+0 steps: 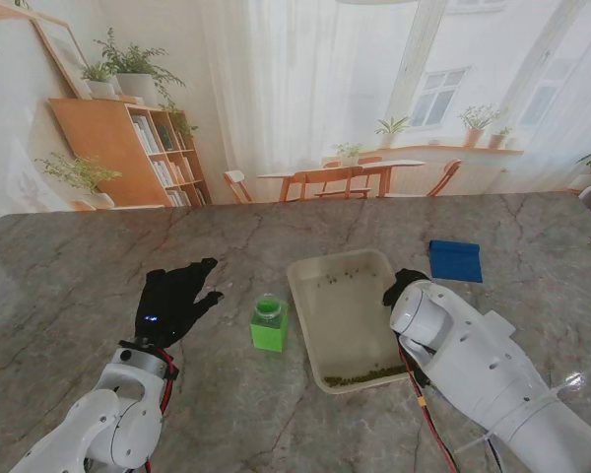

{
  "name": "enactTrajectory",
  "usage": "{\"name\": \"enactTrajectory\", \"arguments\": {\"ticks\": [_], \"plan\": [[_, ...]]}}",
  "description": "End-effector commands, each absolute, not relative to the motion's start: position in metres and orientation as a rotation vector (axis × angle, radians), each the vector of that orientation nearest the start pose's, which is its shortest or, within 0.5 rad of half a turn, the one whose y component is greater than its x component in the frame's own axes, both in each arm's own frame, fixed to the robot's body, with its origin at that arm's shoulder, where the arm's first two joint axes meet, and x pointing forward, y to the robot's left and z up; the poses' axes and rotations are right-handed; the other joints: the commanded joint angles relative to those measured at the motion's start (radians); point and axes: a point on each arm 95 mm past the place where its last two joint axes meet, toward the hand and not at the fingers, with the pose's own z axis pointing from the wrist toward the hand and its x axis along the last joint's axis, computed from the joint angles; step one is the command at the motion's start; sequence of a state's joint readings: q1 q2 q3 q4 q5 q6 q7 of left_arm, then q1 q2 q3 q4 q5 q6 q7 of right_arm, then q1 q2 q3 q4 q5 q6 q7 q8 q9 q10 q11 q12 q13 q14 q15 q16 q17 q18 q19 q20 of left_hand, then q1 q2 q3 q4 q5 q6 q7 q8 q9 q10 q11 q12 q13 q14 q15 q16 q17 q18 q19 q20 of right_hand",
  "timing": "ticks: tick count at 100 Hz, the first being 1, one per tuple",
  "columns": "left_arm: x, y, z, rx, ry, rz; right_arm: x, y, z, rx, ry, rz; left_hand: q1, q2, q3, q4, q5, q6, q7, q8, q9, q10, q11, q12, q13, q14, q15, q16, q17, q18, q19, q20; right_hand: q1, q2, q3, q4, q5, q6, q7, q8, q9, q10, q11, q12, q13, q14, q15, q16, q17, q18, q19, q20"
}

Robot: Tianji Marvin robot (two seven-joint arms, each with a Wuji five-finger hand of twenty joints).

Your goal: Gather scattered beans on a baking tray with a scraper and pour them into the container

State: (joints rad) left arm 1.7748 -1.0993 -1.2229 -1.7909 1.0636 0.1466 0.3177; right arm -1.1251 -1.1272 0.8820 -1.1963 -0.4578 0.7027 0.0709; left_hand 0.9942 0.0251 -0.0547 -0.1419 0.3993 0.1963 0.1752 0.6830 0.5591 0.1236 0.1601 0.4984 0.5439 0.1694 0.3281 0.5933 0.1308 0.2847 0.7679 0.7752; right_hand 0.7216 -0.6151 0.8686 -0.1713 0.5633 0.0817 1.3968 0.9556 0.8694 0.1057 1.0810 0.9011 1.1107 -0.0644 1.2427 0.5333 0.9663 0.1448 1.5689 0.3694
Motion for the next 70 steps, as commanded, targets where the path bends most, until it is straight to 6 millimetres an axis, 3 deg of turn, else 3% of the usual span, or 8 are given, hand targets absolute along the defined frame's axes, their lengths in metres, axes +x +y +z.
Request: {"name": "enactTrajectory", "arguments": {"ticks": [1, 15, 20, 28, 35, 47, 60, 70], "plan": [[0.339, -0.015, -0.305, -1.096, 1.200, -1.550, 0.472, -0.020, -0.393, 2.013, 1.161, 0.822, -0.007, 0.059, 0.008, 0.096, 0.024, -0.007, 0.009, 0.004, 0.009, -0.008, -0.009, -0.001, 0.028, 0.005, -0.010, 0.008, -0.003, 0.027, -0.014, 0.024, 0.114, -0.078, 0.027, -0.009, 0.109, -0.218, 0.115, 0.125, 0.030, -0.023, 0.042, -0.022, 0.017, -0.020, 0.012, -0.013, 0.040, -0.015, 0.045, -0.024], [0.339, -0.015, -0.305, -1.096, 1.200, -1.550, 0.471, -0.021, -0.391, 2.016, 1.082, 0.835, -0.007, 0.059, 0.008, 0.096, 0.024, -0.007, 0.009, 0.004, 0.009, -0.009, -0.009, -0.001, 0.028, 0.004, -0.010, 0.007, -0.003, 0.024, -0.015, 0.023, 0.113, -0.136, 0.057, -0.042, 0.203, -0.301, 0.117, 0.296, 0.015, -0.054, 0.049, -0.055, 0.010, -0.019, -0.046, -0.030, 0.034, -0.016, 0.003, -0.046], [0.339, -0.015, -0.305, -1.096, 1.200, -1.550, 0.471, -0.021, -0.390, 2.034, 1.038, 0.838, -0.007, 0.060, 0.007, 0.096, 0.023, -0.008, 0.008, 0.004, 0.009, -0.009, -0.009, -0.001, 0.027, 0.006, -0.011, 0.007, -0.003, 0.025, -0.015, 0.023, 0.120, -0.140, 0.057, -0.049, 0.211, -0.305, 0.121, 0.311, 0.001, -0.058, 0.047, -0.056, -0.001, -0.016, -0.066, -0.043, 0.028, -0.019, -0.015, -0.052], [0.339, -0.015, -0.305, -1.096, 1.200, -1.550, 0.471, -0.021, -0.388, 2.064, 0.964, 0.838, -0.007, 0.060, 0.007, 0.096, 0.023, -0.009, 0.008, 0.004, 0.009, -0.008, -0.009, -0.001, 0.029, 0.004, -0.010, 0.007, -0.002, 0.025, -0.015, 0.023, 0.142, -0.156, 0.073, -0.057, 0.223, -0.295, 0.129, 0.342, -0.033, -0.046, 0.030, -0.054, -0.031, 0.004, -0.086, -0.132, 0.015, -0.018, -0.051, -0.062], [0.339, -0.015, -0.305, -1.097, 1.196, -1.547, 0.471, -0.021, -0.385, 2.089, 0.899, 0.841, -0.007, 0.060, 0.007, 0.096, 0.024, -0.008, 0.009, 0.004, 0.010, -0.009, -0.009, -0.001, 0.028, 0.004, -0.010, 0.007, -0.002, 0.026, -0.014, 0.023, 0.170, -0.188, 0.131, -0.062, 0.236, -0.273, 0.147, 0.380, -0.057, 0.007, -0.069, -0.081, -0.063, 0.072, -0.182, -0.187, -0.016, 0.006, -0.109, -0.084], [0.337, -0.012, -0.305, -1.099, 1.181, -1.536, 0.470, -0.021, -0.381, 2.146, 0.772, 0.855, -0.006, 0.060, 0.007, 0.096, 0.025, -0.008, 0.009, 0.004, 0.010, -0.008, -0.009, -0.001, 0.028, 0.005, -0.011, 0.007, -0.002, 0.031, -0.013, 0.024, 0.203, -0.245, 0.226, -0.057, 0.254, -0.250, 0.166, 0.442, -0.029, 0.085, -0.295, -0.203, -0.075, 0.183, -0.411, -0.236, -0.063, 0.069, -0.186, -0.122], [0.337, -0.010, -0.304, -1.100, 1.179, -1.536, 0.468, -0.022, -0.376, 2.180, 0.660, 0.876, -0.006, 0.060, 0.007, 0.096, 0.025, -0.010, 0.009, 0.004, 0.009, -0.010, -0.009, -0.001, 0.029, 0.003, -0.010, 0.007, 0.001, 0.035, -0.010, 0.026, 0.184, -0.216, 0.301, 0.019, 0.264, -0.248, 0.176, 0.479, -0.001, 0.139, -0.473, -0.323, -0.066, 0.251, -0.640, -0.252, -0.087, 0.125, -0.260, -0.190], [0.336, -0.009, -0.304, -1.102, 1.176, -1.537, 0.467, -0.020, -0.371, 2.227, 0.534, 0.901, -0.006, 0.062, 0.008, 0.096, 0.025, -0.010, 0.009, 0.004, 0.009, -0.010, -0.009, -0.001, 0.029, 0.002, -0.009, 0.008, 0.002, 0.041, -0.007, 0.028, 0.186, -0.189, 0.333, 0.079, 0.270, -0.248, 0.182, 0.501, -0.004, 0.160, -0.518, -0.414, -0.073, 0.277, -0.727, -0.283, -0.105, 0.155, -0.302, -0.240]]}}
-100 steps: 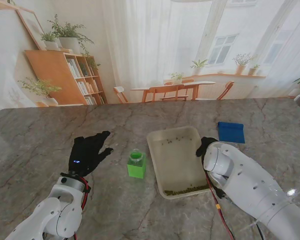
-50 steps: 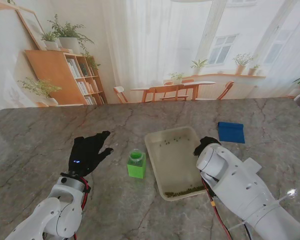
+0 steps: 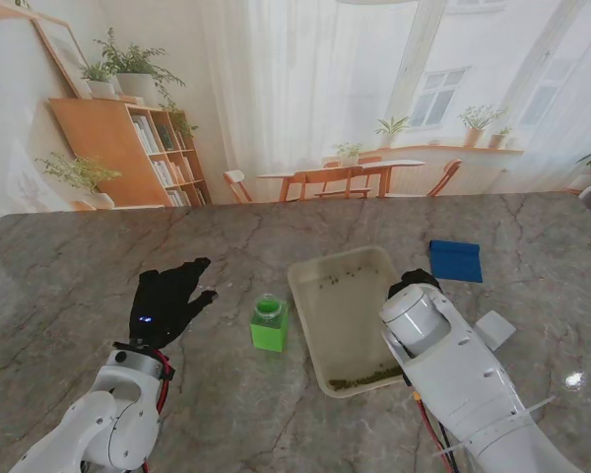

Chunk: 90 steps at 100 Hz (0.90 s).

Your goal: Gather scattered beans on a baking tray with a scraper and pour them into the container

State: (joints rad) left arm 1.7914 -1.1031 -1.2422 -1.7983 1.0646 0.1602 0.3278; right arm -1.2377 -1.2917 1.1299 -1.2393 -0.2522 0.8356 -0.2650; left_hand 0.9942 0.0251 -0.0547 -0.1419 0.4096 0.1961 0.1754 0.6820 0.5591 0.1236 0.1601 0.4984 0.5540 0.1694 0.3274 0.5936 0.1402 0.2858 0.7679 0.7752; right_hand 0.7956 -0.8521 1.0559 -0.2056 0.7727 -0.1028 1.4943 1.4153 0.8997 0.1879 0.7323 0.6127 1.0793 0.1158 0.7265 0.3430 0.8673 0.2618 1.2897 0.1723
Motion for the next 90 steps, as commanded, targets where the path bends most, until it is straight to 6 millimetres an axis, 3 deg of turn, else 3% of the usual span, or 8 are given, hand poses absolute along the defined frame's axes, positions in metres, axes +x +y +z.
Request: {"name": "enactTrajectory", "arguments": {"ticks": [1, 4, 13, 37, 58, 90], "plan": [[0.336, -0.009, -0.304, -1.102, 1.176, -1.537, 0.467, -0.020, -0.371, 2.232, 0.522, 0.903, -0.005, 0.062, 0.007, 0.096, 0.015, -0.010, 0.009, 0.005, 0.010, -0.009, -0.009, -0.001, 0.020, 0.003, -0.009, 0.008, -0.007, 0.040, -0.007, 0.028, 0.112, 0.051, 0.147, 0.122, 0.062, -0.064, 0.083, 0.048, -0.038, 0.078, -0.162, -0.145, -0.042, 0.099, -0.220, -0.090, -0.007, 0.040, -0.015, -0.086], [0.336, -0.009, -0.304, -1.102, 1.175, -1.537, 0.467, -0.019, -0.369, 2.244, 0.486, 0.911, -0.005, 0.063, 0.008, 0.096, 0.014, -0.010, 0.009, 0.005, 0.010, -0.010, -0.009, -0.001, 0.020, 0.002, -0.009, 0.008, -0.007, 0.041, -0.006, 0.028, 0.115, 0.058, 0.158, 0.136, 0.063, -0.064, 0.085, 0.054, -0.045, 0.082, -0.162, -0.164, -0.048, 0.107, -0.236, -0.091, -0.012, 0.053, -0.007, -0.172], [0.336, -0.009, -0.304, -1.102, 1.173, -1.537, 0.466, -0.018, -0.366, 2.277, 0.387, 0.928, -0.004, 0.063, 0.008, 0.096, 0.016, -0.010, 0.009, 0.005, 0.011, -0.012, -0.008, 0.000, 0.022, 0.003, -0.008, 0.009, -0.004, 0.044, -0.003, 0.029, 0.138, 0.051, 0.185, 0.154, 0.067, -0.068, 0.091, 0.065, -0.057, 0.095, -0.173, -0.190, -0.063, 0.126, -0.267, -0.102, -0.024, 0.082, -0.040, -0.224], [0.335, -0.009, -0.304, -1.104, 1.169, -1.537, 0.465, -0.014, -0.360, 2.359, 0.084, 0.966, -0.006, 0.063, 0.007, 0.096, 0.015, -0.011, 0.009, 0.005, 0.011, -0.010, -0.009, 0.000, 0.022, 0.001, -0.007, 0.010, -0.002, 0.052, 0.003, 0.031, 0.231, -0.005, 0.243, 0.076, 0.058, -0.036, 0.096, 0.100, -0.025, 0.111, -0.162, -0.206, -0.023, 0.143, -0.305, -0.117, 0.008, 0.092, 0.003, -0.305], [0.335, -0.008, -0.304, -1.100, 1.164, -1.535, 0.466, -0.011, -0.356, 2.380, -0.139, 0.994, -0.007, 0.063, 0.007, 0.096, 0.014, -0.012, 0.009, 0.005, 0.010, -0.011, -0.009, 0.000, 0.022, 0.001, -0.007, 0.011, -0.001, 0.050, 0.004, 0.030, 0.276, -0.063, 0.275, 0.016, 0.061, 0.009, 0.102, 0.114, 0.081, 0.040, -0.130, -0.126, 0.054, 0.118, -0.240, -0.122, 0.072, 0.031, 0.101, -0.329], [0.334, -0.007, -0.304, -1.098, 1.161, -1.532, 0.468, -0.013, -0.350, 2.347, -0.291, 1.048, -0.007, 0.063, 0.007, 0.096, 0.014, -0.012, 0.009, 0.005, 0.011, -0.011, -0.009, 0.000, 0.023, 0.000, -0.007, 0.011, -0.002, 0.048, 0.002, 0.028, 0.300, -0.161, 0.350, -0.027, 0.082, 0.033, 0.113, 0.108, 0.155, -0.057, -0.005, -0.062, 0.113, 0.072, -0.124, -0.019, 0.095, 0.002, 0.166, -0.304]]}}
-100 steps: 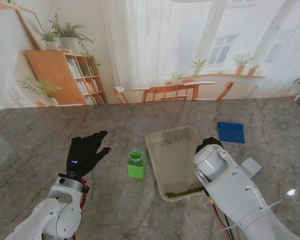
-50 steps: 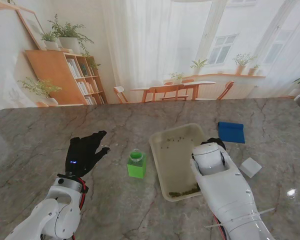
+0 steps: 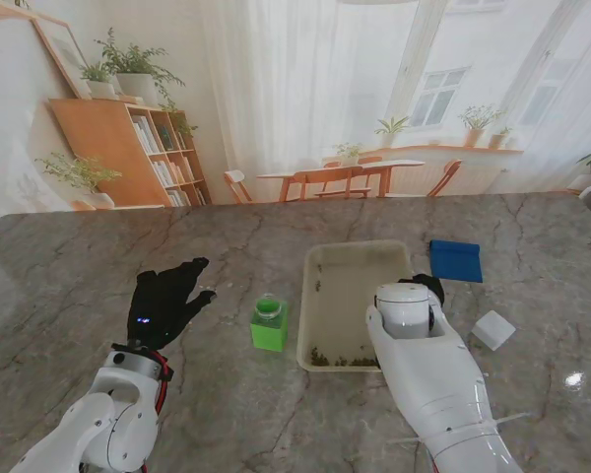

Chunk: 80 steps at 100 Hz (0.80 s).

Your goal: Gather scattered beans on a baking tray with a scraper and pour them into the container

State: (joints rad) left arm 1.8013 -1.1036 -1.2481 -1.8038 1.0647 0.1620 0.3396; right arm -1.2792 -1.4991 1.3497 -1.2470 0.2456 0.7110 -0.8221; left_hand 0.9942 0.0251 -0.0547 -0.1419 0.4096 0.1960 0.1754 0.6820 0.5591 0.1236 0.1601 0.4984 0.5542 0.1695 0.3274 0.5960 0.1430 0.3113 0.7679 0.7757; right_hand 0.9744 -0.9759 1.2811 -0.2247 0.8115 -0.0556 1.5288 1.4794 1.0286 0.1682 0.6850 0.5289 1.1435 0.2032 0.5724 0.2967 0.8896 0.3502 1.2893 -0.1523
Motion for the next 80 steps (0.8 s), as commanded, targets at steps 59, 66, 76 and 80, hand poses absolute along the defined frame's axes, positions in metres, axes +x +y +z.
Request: {"name": "enactTrajectory", "arguments": {"ticks": [59, 66, 76, 80], "plan": [[0.333, -0.006, -0.303, -1.095, 1.158, -1.525, 0.467, -0.027, -0.328, 2.265, -0.587, 1.137, -0.009, 0.063, 0.006, 0.096, 0.016, -0.012, 0.009, 0.006, 0.011, -0.011, -0.008, 0.000, 0.024, 0.001, -0.006, 0.010, -0.005, 0.022, 0.003, 0.027, 0.130, -0.144, 0.224, -0.037, 0.058, -0.006, 0.086, 0.037, 0.046, -0.162, 0.224, 0.145, 0.098, -0.084, 0.176, 0.135, 0.107, -0.086, 0.264, 0.078], [0.333, -0.006, -0.303, -1.095, 1.160, -1.524, 0.468, -0.027, -0.325, 2.267, -0.597, 1.143, -0.007, 0.063, 0.008, 0.096, 0.016, -0.011, 0.009, 0.006, 0.011, -0.010, -0.008, 0.000, 0.024, 0.001, -0.006, 0.010, -0.005, 0.022, 0.003, 0.027, 0.132, -0.169, 0.243, -0.043, 0.059, -0.008, 0.087, 0.037, 0.049, -0.179, 0.245, 0.167, 0.103, -0.099, 0.200, 0.149, 0.111, -0.080, 0.277, 0.086], [0.333, -0.006, -0.303, -1.095, 1.159, -1.522, 0.470, -0.027, -0.321, 2.269, -0.638, 1.165, -0.009, 0.063, 0.007, 0.096, 0.016, -0.013, 0.009, 0.006, 0.011, -0.010, -0.009, 0.000, 0.023, 0.001, -0.006, 0.010, -0.006, 0.021, 0.003, 0.027, 0.138, -0.201, 0.267, -0.059, 0.067, -0.002, 0.090, 0.035, 0.059, -0.187, 0.260, 0.185, 0.104, -0.103, 0.224, 0.158, 0.113, -0.062, 0.287, 0.088], [0.333, -0.005, -0.303, -1.095, 1.158, -1.521, 0.471, -0.026, -0.319, 2.266, -0.658, 1.182, -0.008, 0.063, 0.007, 0.096, 0.015, -0.011, 0.009, 0.005, 0.011, -0.009, -0.009, 0.000, 0.023, 0.002, -0.006, 0.010, -0.006, 0.022, 0.003, 0.027, 0.139, -0.213, 0.276, -0.065, 0.071, 0.000, 0.092, 0.033, 0.063, -0.189, 0.263, 0.189, 0.105, -0.102, 0.233, 0.160, 0.112, -0.051, 0.291, 0.087]]}}
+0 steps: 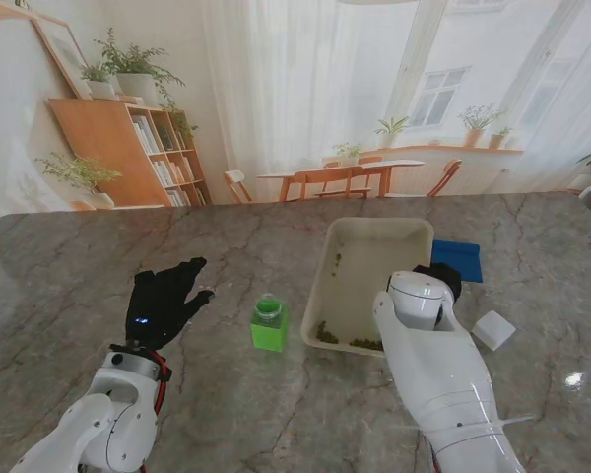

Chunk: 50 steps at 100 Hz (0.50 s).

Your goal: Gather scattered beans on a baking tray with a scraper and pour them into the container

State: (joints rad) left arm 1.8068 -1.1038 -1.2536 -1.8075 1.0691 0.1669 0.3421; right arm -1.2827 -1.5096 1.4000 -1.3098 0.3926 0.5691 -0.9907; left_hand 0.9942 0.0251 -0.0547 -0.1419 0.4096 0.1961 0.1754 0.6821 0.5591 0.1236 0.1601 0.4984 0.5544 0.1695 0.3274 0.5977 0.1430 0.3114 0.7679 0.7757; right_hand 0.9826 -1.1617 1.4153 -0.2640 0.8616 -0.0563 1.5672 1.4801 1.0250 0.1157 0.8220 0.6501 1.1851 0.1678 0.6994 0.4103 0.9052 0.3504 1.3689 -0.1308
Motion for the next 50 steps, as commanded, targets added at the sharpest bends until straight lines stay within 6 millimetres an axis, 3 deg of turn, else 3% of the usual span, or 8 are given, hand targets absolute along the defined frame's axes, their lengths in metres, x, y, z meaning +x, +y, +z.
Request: {"name": "enactTrajectory", "arguments": {"ticks": [1, 26, 50], "plan": [[0.333, -0.005, -0.303, -1.095, 1.158, -1.521, 0.471, -0.026, -0.318, 2.265, -0.663, 1.186, -0.008, 0.064, 0.007, 0.096, 0.015, -0.012, 0.009, 0.005, 0.010, -0.010, -0.009, 0.000, 0.022, 0.002, -0.006, 0.008, -0.006, 0.022, 0.002, 0.027, 0.131, -0.029, 0.143, -0.027, 0.022, 0.001, 0.054, 0.032, 0.067, -0.137, 0.126, 0.069, 0.064, -0.068, 0.107, 0.046, 0.097, -0.050, 0.212, 0.066], [0.333, -0.005, -0.303, -1.093, 1.156, -1.519, 0.480, -0.024, -0.295, 2.250, -0.728, 1.265, -0.008, 0.064, 0.007, 0.096, 0.015, -0.013, 0.009, 0.005, 0.012, -0.011, -0.008, 0.000, 0.023, 0.000, -0.006, 0.008, -0.006, 0.020, 0.002, 0.026, 0.133, -0.043, 0.155, -0.036, 0.028, 0.004, 0.057, 0.026, 0.073, -0.142, 0.135, 0.083, 0.063, -0.065, 0.127, 0.050, 0.100, -0.037, 0.219, 0.064], [0.333, -0.004, -0.303, -1.083, 1.163, -1.509, 0.498, -0.023, -0.263, 2.232, -0.685, 1.335, -0.009, 0.063, 0.007, 0.096, 0.015, -0.012, 0.009, 0.005, 0.012, -0.010, -0.008, 0.000, 0.023, 0.002, -0.006, 0.008, -0.005, 0.022, 0.002, 0.026, 0.131, -0.036, 0.153, -0.035, 0.028, 0.003, 0.057, 0.023, 0.069, -0.159, 0.147, 0.103, 0.057, -0.075, 0.141, 0.062, 0.102, -0.046, 0.222, 0.067]]}}
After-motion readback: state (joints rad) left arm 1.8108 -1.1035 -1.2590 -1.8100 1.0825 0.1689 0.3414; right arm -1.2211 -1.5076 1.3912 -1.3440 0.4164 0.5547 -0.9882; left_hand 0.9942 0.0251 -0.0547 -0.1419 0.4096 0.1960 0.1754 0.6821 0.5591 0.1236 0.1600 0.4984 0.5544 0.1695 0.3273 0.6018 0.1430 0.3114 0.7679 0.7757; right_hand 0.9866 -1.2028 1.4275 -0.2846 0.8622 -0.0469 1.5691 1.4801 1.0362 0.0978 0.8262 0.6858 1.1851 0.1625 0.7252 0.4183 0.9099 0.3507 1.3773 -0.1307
